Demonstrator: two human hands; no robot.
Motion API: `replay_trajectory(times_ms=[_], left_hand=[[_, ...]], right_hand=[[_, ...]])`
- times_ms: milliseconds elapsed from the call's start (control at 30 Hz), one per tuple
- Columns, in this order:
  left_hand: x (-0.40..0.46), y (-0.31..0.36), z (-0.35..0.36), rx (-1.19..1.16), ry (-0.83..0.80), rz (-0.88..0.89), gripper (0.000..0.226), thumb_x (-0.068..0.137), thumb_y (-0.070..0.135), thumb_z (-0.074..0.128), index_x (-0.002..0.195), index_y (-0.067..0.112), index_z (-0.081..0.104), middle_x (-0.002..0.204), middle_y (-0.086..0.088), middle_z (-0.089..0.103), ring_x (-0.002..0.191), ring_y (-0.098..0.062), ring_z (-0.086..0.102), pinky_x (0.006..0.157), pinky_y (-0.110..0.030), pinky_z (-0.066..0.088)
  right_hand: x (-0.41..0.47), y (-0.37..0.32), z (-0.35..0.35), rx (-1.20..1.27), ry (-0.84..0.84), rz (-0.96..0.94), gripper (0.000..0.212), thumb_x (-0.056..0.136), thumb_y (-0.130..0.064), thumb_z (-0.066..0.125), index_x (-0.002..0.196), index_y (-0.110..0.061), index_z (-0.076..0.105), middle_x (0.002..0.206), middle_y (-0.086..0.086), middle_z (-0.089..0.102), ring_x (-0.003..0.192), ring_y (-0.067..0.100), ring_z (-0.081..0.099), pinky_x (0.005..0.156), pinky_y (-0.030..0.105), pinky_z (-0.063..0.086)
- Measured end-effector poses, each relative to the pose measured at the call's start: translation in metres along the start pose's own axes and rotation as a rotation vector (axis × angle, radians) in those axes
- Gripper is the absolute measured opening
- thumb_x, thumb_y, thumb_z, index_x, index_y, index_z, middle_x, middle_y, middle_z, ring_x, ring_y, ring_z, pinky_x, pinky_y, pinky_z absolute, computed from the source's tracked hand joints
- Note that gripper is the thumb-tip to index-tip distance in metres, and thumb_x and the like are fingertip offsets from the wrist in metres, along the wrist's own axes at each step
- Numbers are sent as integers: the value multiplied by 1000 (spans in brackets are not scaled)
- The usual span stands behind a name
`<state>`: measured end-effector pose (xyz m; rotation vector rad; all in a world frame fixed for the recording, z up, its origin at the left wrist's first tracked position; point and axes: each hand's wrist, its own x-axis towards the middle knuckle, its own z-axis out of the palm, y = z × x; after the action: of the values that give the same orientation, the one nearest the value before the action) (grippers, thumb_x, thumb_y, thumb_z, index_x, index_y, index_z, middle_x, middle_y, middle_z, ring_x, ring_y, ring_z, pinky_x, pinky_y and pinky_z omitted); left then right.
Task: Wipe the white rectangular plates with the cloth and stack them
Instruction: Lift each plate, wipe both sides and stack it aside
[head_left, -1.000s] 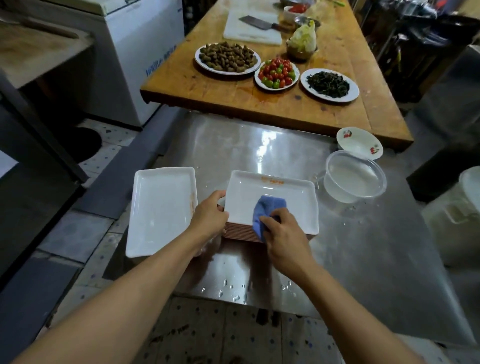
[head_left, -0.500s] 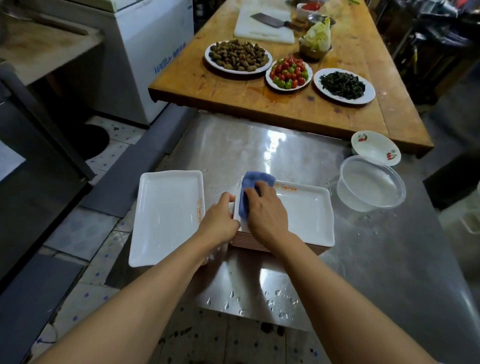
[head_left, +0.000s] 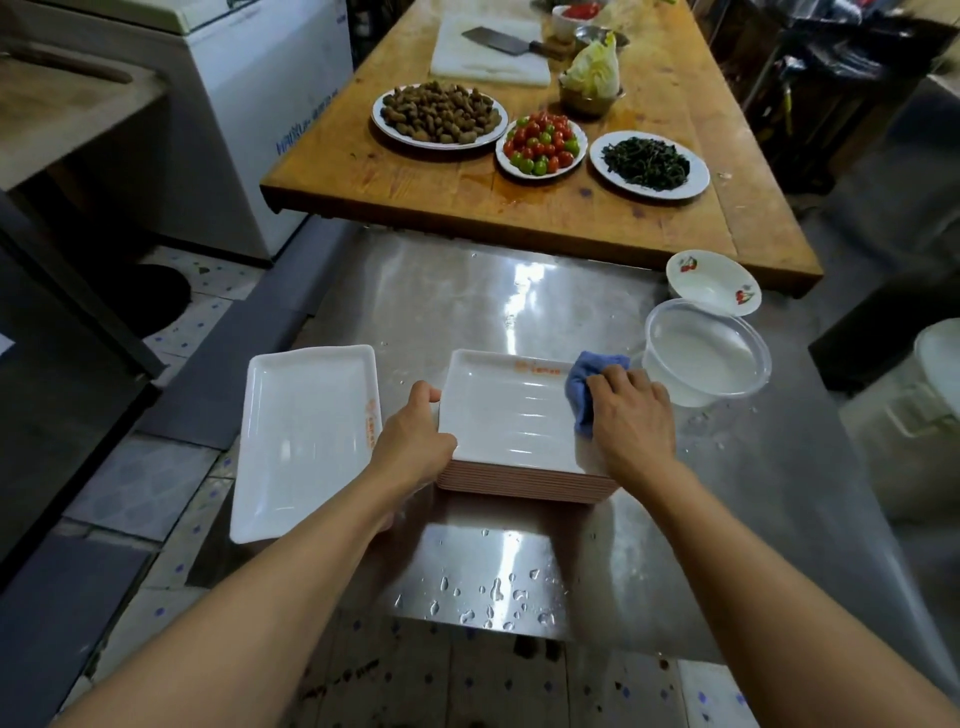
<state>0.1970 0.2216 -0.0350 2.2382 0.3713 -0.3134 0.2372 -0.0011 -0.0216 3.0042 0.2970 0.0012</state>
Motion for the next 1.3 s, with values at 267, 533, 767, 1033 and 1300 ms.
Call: replay_trajectory(times_ms=[267, 533, 767, 1033, 1300], left_hand=[[-1, -5, 0, -91, -12, -21, 41, 81, -1, 51, 111, 25, 40, 76, 0, 50, 72, -25, 56, 65, -36, 50], [-3, -8, -4, -324, -68, -43, 43, 85, -7, 48, 114, 24, 44, 64, -5, 51, 50, -17, 54, 44, -26, 48], [-3, -5, -2, -280, -68, -77, 47, 84, -6, 47, 119, 25, 42, 72, -10, 56, 56, -20, 56, 48, -29, 51], [-6, -3, 5, -109, 45, -74, 52, 81, -4, 38, 123, 26, 43, 71, -11, 64, 55, -23, 62, 63, -42, 59], [-12, 9, 10, 303, 184, -62, 52, 84, 13, 51, 133, 20, 39, 127, -16, 47, 112, -33, 48, 87, -37, 42]], right_hand=[[-46, -18, -10, 169, -72, 2, 26, 88, -15, 47, 111, -10, 59, 120, 8, 54, 111, 27, 46, 84, 33, 38], [-46, -99, -12, 549, -137, -139, 36, 90, -28, 52, 124, -16, 50, 128, 12, 40, 112, 30, 37, 95, 35, 34], [-49, -94, -5, 448, -76, -209, 32, 88, -17, 54, 120, -13, 51, 124, 11, 44, 106, 28, 40, 87, 35, 40], [-75, -16, -8, 221, -31, -56, 25, 92, -17, 49, 116, -10, 54, 122, 8, 50, 107, 27, 46, 83, 32, 32], [-86, 11, -26, 526, -15, 200, 9, 85, -3, 58, 94, -5, 56, 111, 15, 49, 100, 29, 50, 68, 23, 34]])
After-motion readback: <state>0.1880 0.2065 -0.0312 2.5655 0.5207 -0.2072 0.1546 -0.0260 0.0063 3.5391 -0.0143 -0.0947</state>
